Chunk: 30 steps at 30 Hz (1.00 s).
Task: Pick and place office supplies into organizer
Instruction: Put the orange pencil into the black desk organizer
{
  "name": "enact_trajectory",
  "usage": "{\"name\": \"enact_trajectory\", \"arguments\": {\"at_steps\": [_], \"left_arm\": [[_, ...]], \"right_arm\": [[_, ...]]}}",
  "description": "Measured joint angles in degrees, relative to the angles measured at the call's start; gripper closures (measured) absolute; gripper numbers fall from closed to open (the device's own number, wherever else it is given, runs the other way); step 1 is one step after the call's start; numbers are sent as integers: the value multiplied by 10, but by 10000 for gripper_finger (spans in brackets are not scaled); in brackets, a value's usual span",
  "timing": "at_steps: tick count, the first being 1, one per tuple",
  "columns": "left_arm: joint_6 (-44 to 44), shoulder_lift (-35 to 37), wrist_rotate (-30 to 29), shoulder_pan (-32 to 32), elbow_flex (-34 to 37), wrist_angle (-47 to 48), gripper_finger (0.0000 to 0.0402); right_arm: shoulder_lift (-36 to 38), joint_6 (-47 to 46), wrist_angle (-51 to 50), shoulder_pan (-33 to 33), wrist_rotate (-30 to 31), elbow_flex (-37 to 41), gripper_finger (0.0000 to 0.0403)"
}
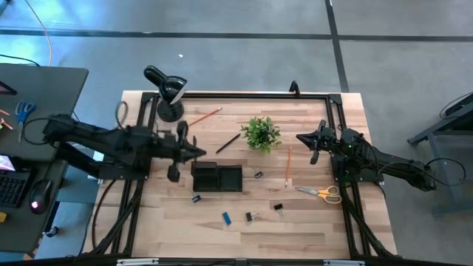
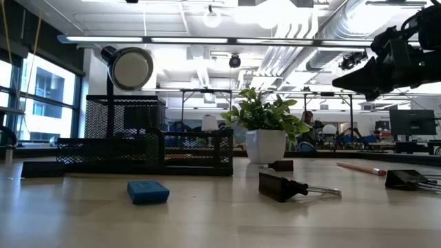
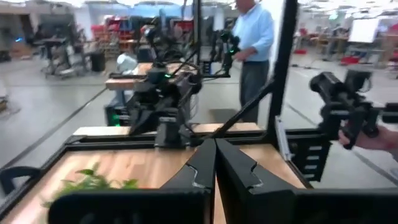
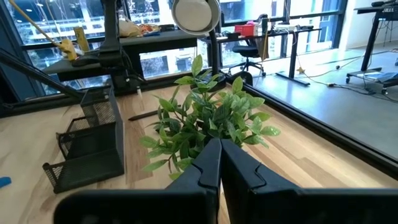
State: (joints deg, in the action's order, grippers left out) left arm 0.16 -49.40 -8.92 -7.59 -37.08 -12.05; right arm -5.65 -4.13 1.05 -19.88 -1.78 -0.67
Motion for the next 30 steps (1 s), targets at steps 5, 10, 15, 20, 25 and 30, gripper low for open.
{"name": "enact_trajectory", "arguments": {"at_steps": [5, 10, 15, 20, 25, 30], "left_arm": [[-3, 0, -79, -41, 81, -103, 401], [-41, 14, -118, -43, 133, -112, 401], [-69, 12, -118, -39, 136, -116, 398], [-67, 12, -125, -18, 136, -172, 398], [-62, 12, -124, 28, 136, -143, 382], [-23, 12, -68, 99, 136, -133, 349]], "right_arm": [[1, 3, 26, 0, 0, 0, 402], [1, 44, 88, 0, 0, 0, 402], [1, 46, 109, 0, 1, 0, 402], [1, 46, 112, 0, 9, 0, 402], [1, 46, 113, 0, 50, 0, 402], [1, 46, 111, 0, 127, 0, 402]]}}
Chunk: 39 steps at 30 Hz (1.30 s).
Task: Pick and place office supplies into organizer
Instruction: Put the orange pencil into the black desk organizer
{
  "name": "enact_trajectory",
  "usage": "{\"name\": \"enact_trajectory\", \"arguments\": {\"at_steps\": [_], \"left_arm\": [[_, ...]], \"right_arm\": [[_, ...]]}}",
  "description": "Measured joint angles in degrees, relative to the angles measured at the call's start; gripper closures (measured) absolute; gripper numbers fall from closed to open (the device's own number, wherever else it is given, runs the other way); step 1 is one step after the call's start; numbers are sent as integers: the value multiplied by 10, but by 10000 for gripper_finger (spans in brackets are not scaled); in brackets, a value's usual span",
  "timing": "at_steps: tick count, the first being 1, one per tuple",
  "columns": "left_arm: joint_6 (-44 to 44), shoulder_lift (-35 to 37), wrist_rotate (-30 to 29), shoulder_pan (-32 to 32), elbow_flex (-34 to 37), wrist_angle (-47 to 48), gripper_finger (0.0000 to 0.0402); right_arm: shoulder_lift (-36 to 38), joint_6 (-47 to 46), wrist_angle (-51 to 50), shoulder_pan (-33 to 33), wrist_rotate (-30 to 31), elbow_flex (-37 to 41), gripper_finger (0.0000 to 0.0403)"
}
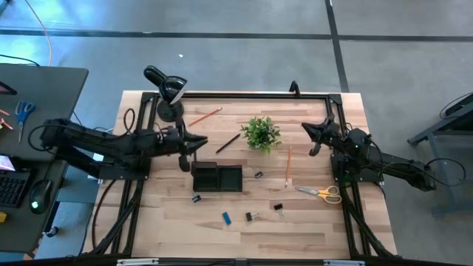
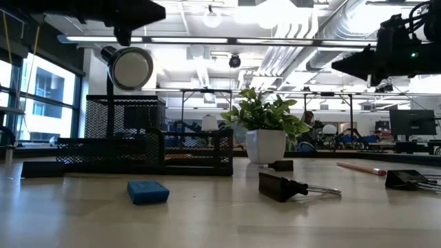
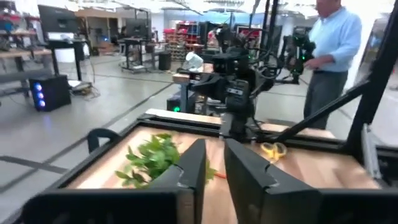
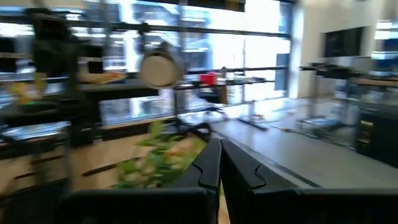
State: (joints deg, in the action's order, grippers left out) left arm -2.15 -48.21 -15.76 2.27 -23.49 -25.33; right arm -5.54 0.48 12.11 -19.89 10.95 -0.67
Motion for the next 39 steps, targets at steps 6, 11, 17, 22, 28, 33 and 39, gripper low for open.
{"name": "enact_trajectory", "arguments": {"at_steps": [6, 11, 17, 22, 28, 33, 39], "left_arm": [[-18, 0, 150, 49, 12, 49, 302], [-22, 15, 149, 61, 42, 5, 296], [-102, 50, 197, 111, 118, -133, 319], [-116, 85, 192, 135, 160, -161, 346], [-108, 84, 157, 163, 119, -33, 370], [-117, 56, 143, 192, 74, 82, 353], [-114, -19, 88, 206, 37, 122, 283]], "right_arm": [[-1, 28, -40, 0, 81, 0, 401], [-13, 74, 3, 0, 102, 0, 387], [-51, 130, 112, -6, 90, 0, 359], [-129, 108, 140, -37, 27, 0, 339], [-255, 96, 313, -65, -45, -15, 324], [-345, 88, 297, -59, -55, -63, 305], [-415, 89, 297, -49, -69, -116, 278]]}}
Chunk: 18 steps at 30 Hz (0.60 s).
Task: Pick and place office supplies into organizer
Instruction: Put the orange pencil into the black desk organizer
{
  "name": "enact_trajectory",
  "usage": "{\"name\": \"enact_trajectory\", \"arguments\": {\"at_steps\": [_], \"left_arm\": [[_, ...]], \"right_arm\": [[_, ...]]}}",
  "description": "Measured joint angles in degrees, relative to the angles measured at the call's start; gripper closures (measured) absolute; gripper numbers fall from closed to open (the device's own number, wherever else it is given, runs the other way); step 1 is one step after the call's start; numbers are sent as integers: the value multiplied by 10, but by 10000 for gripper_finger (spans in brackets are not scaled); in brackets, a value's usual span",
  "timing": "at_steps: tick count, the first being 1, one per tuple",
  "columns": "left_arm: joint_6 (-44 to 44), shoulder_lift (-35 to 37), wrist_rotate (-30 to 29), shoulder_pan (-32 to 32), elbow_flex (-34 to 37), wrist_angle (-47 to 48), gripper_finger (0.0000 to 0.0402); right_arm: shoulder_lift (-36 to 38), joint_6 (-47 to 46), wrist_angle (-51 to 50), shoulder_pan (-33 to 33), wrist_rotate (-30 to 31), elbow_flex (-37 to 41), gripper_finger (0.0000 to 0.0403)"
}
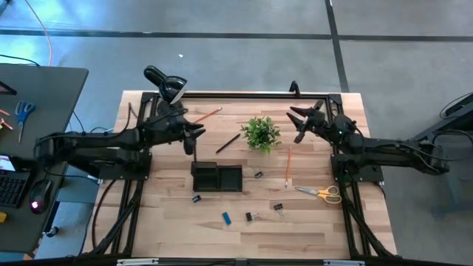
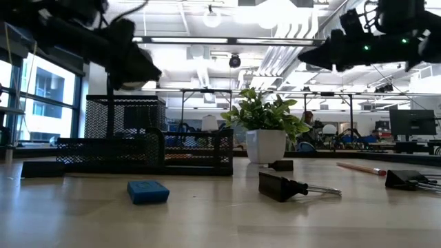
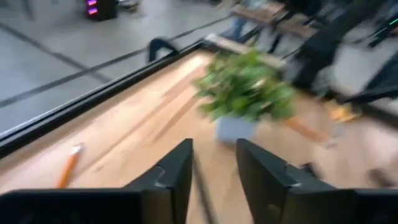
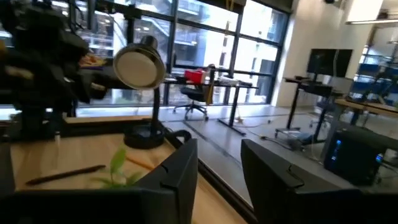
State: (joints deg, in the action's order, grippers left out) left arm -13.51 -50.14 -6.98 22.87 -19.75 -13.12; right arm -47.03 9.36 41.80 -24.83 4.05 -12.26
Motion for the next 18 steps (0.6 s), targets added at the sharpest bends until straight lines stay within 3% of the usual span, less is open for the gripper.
{"name": "enact_trajectory", "arguments": {"at_steps": [7, 14, 18], "left_arm": [[62, -125, -171, 1, -11, 2, 242], [73, -185, -202, 1, 10, -36, 255], [73, -193, -208, 0, 59, -112, 272]], "right_arm": [[-10, 71, 0, 13, -26, -86, 263], [-10, 41, -81, 30, -112, -121, 263], [-10, 41, -108, 41, -105, -122, 263]]}}
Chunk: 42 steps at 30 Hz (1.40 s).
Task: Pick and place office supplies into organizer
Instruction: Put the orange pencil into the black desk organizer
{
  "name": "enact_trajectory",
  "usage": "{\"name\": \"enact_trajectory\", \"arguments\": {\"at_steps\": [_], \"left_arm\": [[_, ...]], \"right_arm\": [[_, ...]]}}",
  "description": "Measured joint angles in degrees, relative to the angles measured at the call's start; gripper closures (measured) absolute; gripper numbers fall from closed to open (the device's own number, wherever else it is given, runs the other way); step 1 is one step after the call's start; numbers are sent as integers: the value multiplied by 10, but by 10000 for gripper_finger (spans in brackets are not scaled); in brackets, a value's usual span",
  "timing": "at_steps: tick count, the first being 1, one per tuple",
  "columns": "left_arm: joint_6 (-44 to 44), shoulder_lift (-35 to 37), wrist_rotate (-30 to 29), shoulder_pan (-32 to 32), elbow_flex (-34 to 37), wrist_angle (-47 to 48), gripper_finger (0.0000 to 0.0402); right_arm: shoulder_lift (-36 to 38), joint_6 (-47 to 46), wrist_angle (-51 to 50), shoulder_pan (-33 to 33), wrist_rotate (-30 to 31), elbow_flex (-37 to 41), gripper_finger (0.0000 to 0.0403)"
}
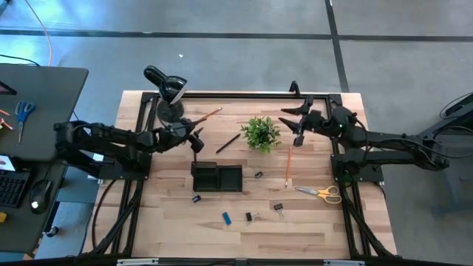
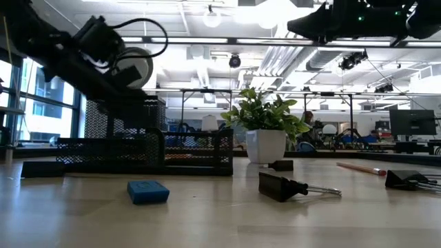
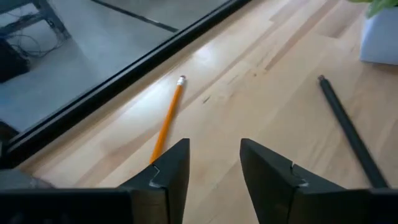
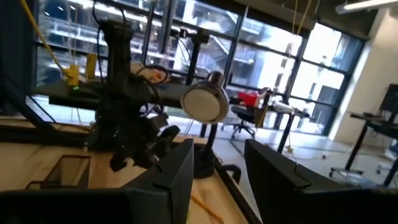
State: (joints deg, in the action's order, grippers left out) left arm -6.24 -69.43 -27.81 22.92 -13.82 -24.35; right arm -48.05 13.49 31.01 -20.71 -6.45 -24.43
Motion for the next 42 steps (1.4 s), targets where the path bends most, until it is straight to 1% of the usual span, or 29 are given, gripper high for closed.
{"name": "enact_trajectory", "arguments": {"at_steps": [4, 6, 8, 9, 13, 15, 17, 21, 25, 29, 35, 42], "left_arm": [[0, 0, 0, 9, 39, -64, 290], [-2, 0, 4, 35, 50, -71, 296], [-2, 0, 13, 77, 57, -72, 300], [-3, 0, 35, 100, 61, -72, 301], [-3, 0, 180, 174, 77, -91, 302], [9, 0, 220, 193, 84, -106, 302], [35, 0, 242, 207, 90, -112, 302], [83, -9, 248, 219, 101, -115, 302], [105, -22, 253, 221, 101, -139, 302], [105, -43, 252, 221, 101, -169, 302], [81, -87, 218, 211, 73, -162, 302], [79, -119, 213, 208, 56, -161, 302]], "right_arm": [[0, -13, -8, 8, 0, 0, 263], [0, -15, -9, 12, 0, 0, 263], [0, -15, -8, 17, 0, 0, 263], [0, -15, -6, 19, 0, 0, 263], [0, -17, -5, 28, 0, 0, 263], [0, -17, -5, 31, 0, 0, 263], [0, -20, -5, 32, 0, 0, 263], [0, -34, -4, 33, 0, 0, 263], [0, -47, -8, 33, 0, 0, 263], [0, -46, -21, 39, 1, 0, 263], [0, -47, -6, 51, 1, 0, 263], [0, -46, -12, 74, 7, 0, 263]]}}
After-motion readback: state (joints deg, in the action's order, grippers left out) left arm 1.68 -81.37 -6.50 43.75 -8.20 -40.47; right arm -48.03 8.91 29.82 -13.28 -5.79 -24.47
